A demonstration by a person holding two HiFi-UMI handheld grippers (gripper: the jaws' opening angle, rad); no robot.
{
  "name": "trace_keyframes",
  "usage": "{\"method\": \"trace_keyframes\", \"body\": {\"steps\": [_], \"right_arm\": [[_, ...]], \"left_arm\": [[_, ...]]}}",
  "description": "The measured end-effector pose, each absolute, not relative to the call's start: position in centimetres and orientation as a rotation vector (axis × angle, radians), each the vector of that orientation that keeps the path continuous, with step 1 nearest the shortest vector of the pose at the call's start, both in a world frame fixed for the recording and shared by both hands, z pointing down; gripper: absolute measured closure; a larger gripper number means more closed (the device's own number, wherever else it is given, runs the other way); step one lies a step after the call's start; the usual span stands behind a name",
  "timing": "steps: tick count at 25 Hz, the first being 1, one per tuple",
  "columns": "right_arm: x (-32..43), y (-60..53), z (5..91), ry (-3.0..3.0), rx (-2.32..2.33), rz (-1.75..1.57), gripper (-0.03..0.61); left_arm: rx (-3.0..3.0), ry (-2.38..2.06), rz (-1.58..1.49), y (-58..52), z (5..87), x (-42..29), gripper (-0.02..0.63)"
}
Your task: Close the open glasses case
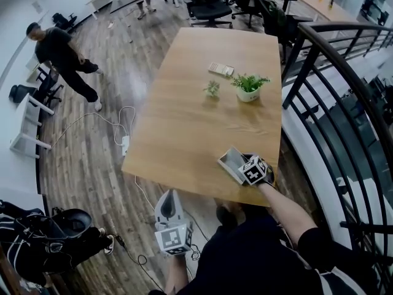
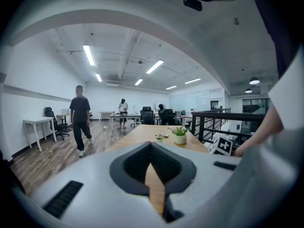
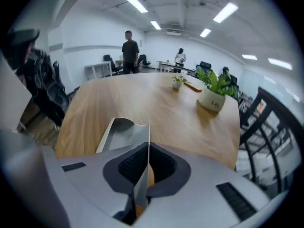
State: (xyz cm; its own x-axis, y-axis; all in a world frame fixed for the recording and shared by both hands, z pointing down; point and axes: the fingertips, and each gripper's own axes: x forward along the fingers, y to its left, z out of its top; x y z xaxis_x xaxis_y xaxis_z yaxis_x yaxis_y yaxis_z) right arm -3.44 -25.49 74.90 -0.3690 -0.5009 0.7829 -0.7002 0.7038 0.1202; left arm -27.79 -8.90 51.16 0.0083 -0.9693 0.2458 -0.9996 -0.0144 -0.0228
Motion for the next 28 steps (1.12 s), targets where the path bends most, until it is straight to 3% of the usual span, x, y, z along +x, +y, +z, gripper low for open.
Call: {"method": "trace_keyframes", "body": {"steps": [7,11,19,28], "right_arm": [[-5.2,-24.9,73.4,-1.726,0.713,-0.531,0.557],[-5.7,-23.2,74.0,-1.571,0.619,-0.802,0.556],[-6.3,-20.5,75.3,-1.563,0.486,-0.861,0.502],[-6.1,-19.2,75.4,-1.615,0.343,-0.671,0.456]], "left_arm": [[2.116,-2.082,0.286,-9.0,51.2,-27.8,0.615],[2.125,-2.082,0.288,-9.3,50.9,-27.7,0.615],[2.145,-2.037,0.308,-9.9,51.5,-27.2,0.615],[2.197,-1.985,0.391,-10.1,52.6,-25.2,0.615]]}}
